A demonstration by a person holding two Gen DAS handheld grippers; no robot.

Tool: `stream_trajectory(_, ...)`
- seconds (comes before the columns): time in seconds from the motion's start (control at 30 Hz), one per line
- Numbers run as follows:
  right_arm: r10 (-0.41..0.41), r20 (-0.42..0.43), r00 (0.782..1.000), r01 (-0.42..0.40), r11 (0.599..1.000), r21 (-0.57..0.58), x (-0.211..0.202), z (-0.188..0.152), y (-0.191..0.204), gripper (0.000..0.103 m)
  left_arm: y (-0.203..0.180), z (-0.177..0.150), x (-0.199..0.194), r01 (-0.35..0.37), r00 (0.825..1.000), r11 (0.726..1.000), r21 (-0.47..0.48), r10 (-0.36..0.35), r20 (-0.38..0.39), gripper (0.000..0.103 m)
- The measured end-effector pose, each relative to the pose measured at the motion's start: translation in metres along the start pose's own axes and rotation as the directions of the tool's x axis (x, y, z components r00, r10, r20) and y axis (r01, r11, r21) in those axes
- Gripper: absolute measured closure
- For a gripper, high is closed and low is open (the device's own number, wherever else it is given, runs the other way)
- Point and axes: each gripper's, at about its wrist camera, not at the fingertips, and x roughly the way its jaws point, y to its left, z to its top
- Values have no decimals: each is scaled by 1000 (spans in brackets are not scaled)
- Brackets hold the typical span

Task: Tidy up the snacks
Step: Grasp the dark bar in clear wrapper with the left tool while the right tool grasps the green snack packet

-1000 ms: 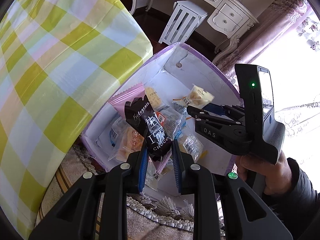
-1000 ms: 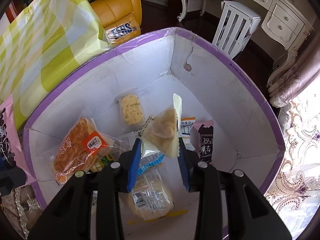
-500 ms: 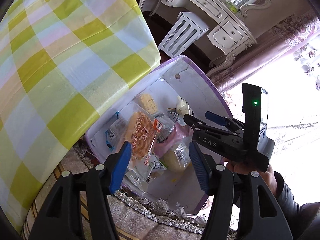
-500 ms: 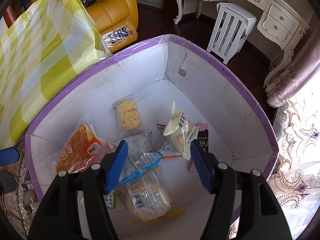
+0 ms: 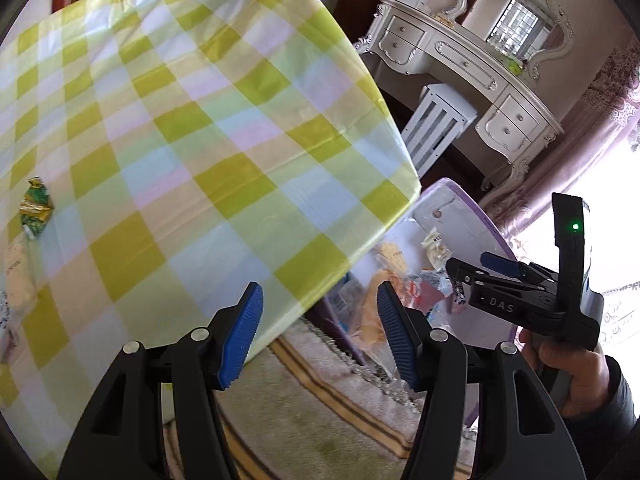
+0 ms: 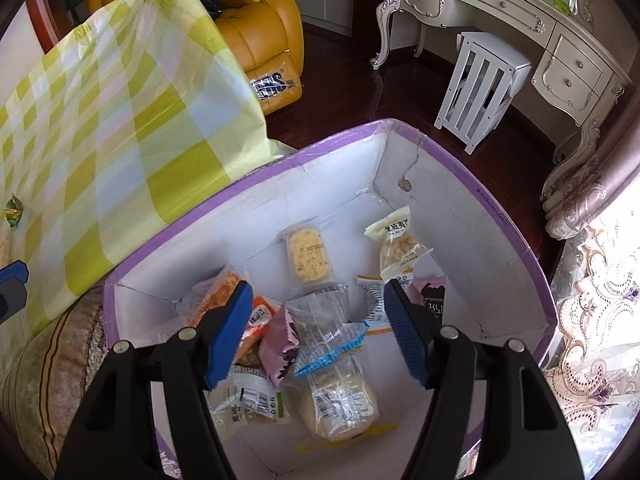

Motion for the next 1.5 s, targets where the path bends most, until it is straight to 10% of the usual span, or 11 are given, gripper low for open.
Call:
stream_trajectory(0.7, 208, 35, 978, -198, 963, -185, -25, 25, 129, 30, 192, -53, -91, -371, 919, 911, -178, 388, 70, 55)
stream_trajectory(1.23, 352, 21, 936, -325, 884, -336, -35, 36, 236, 27, 238, -66, -76, -348, 937, 937, -8, 348, 19, 55)
stream_trajectory(1.5, 382, -19, 924, -356, 839, -411, -28, 29, 295, 27, 238, -68, -72, -328, 945, 945, -1, 328, 19, 71)
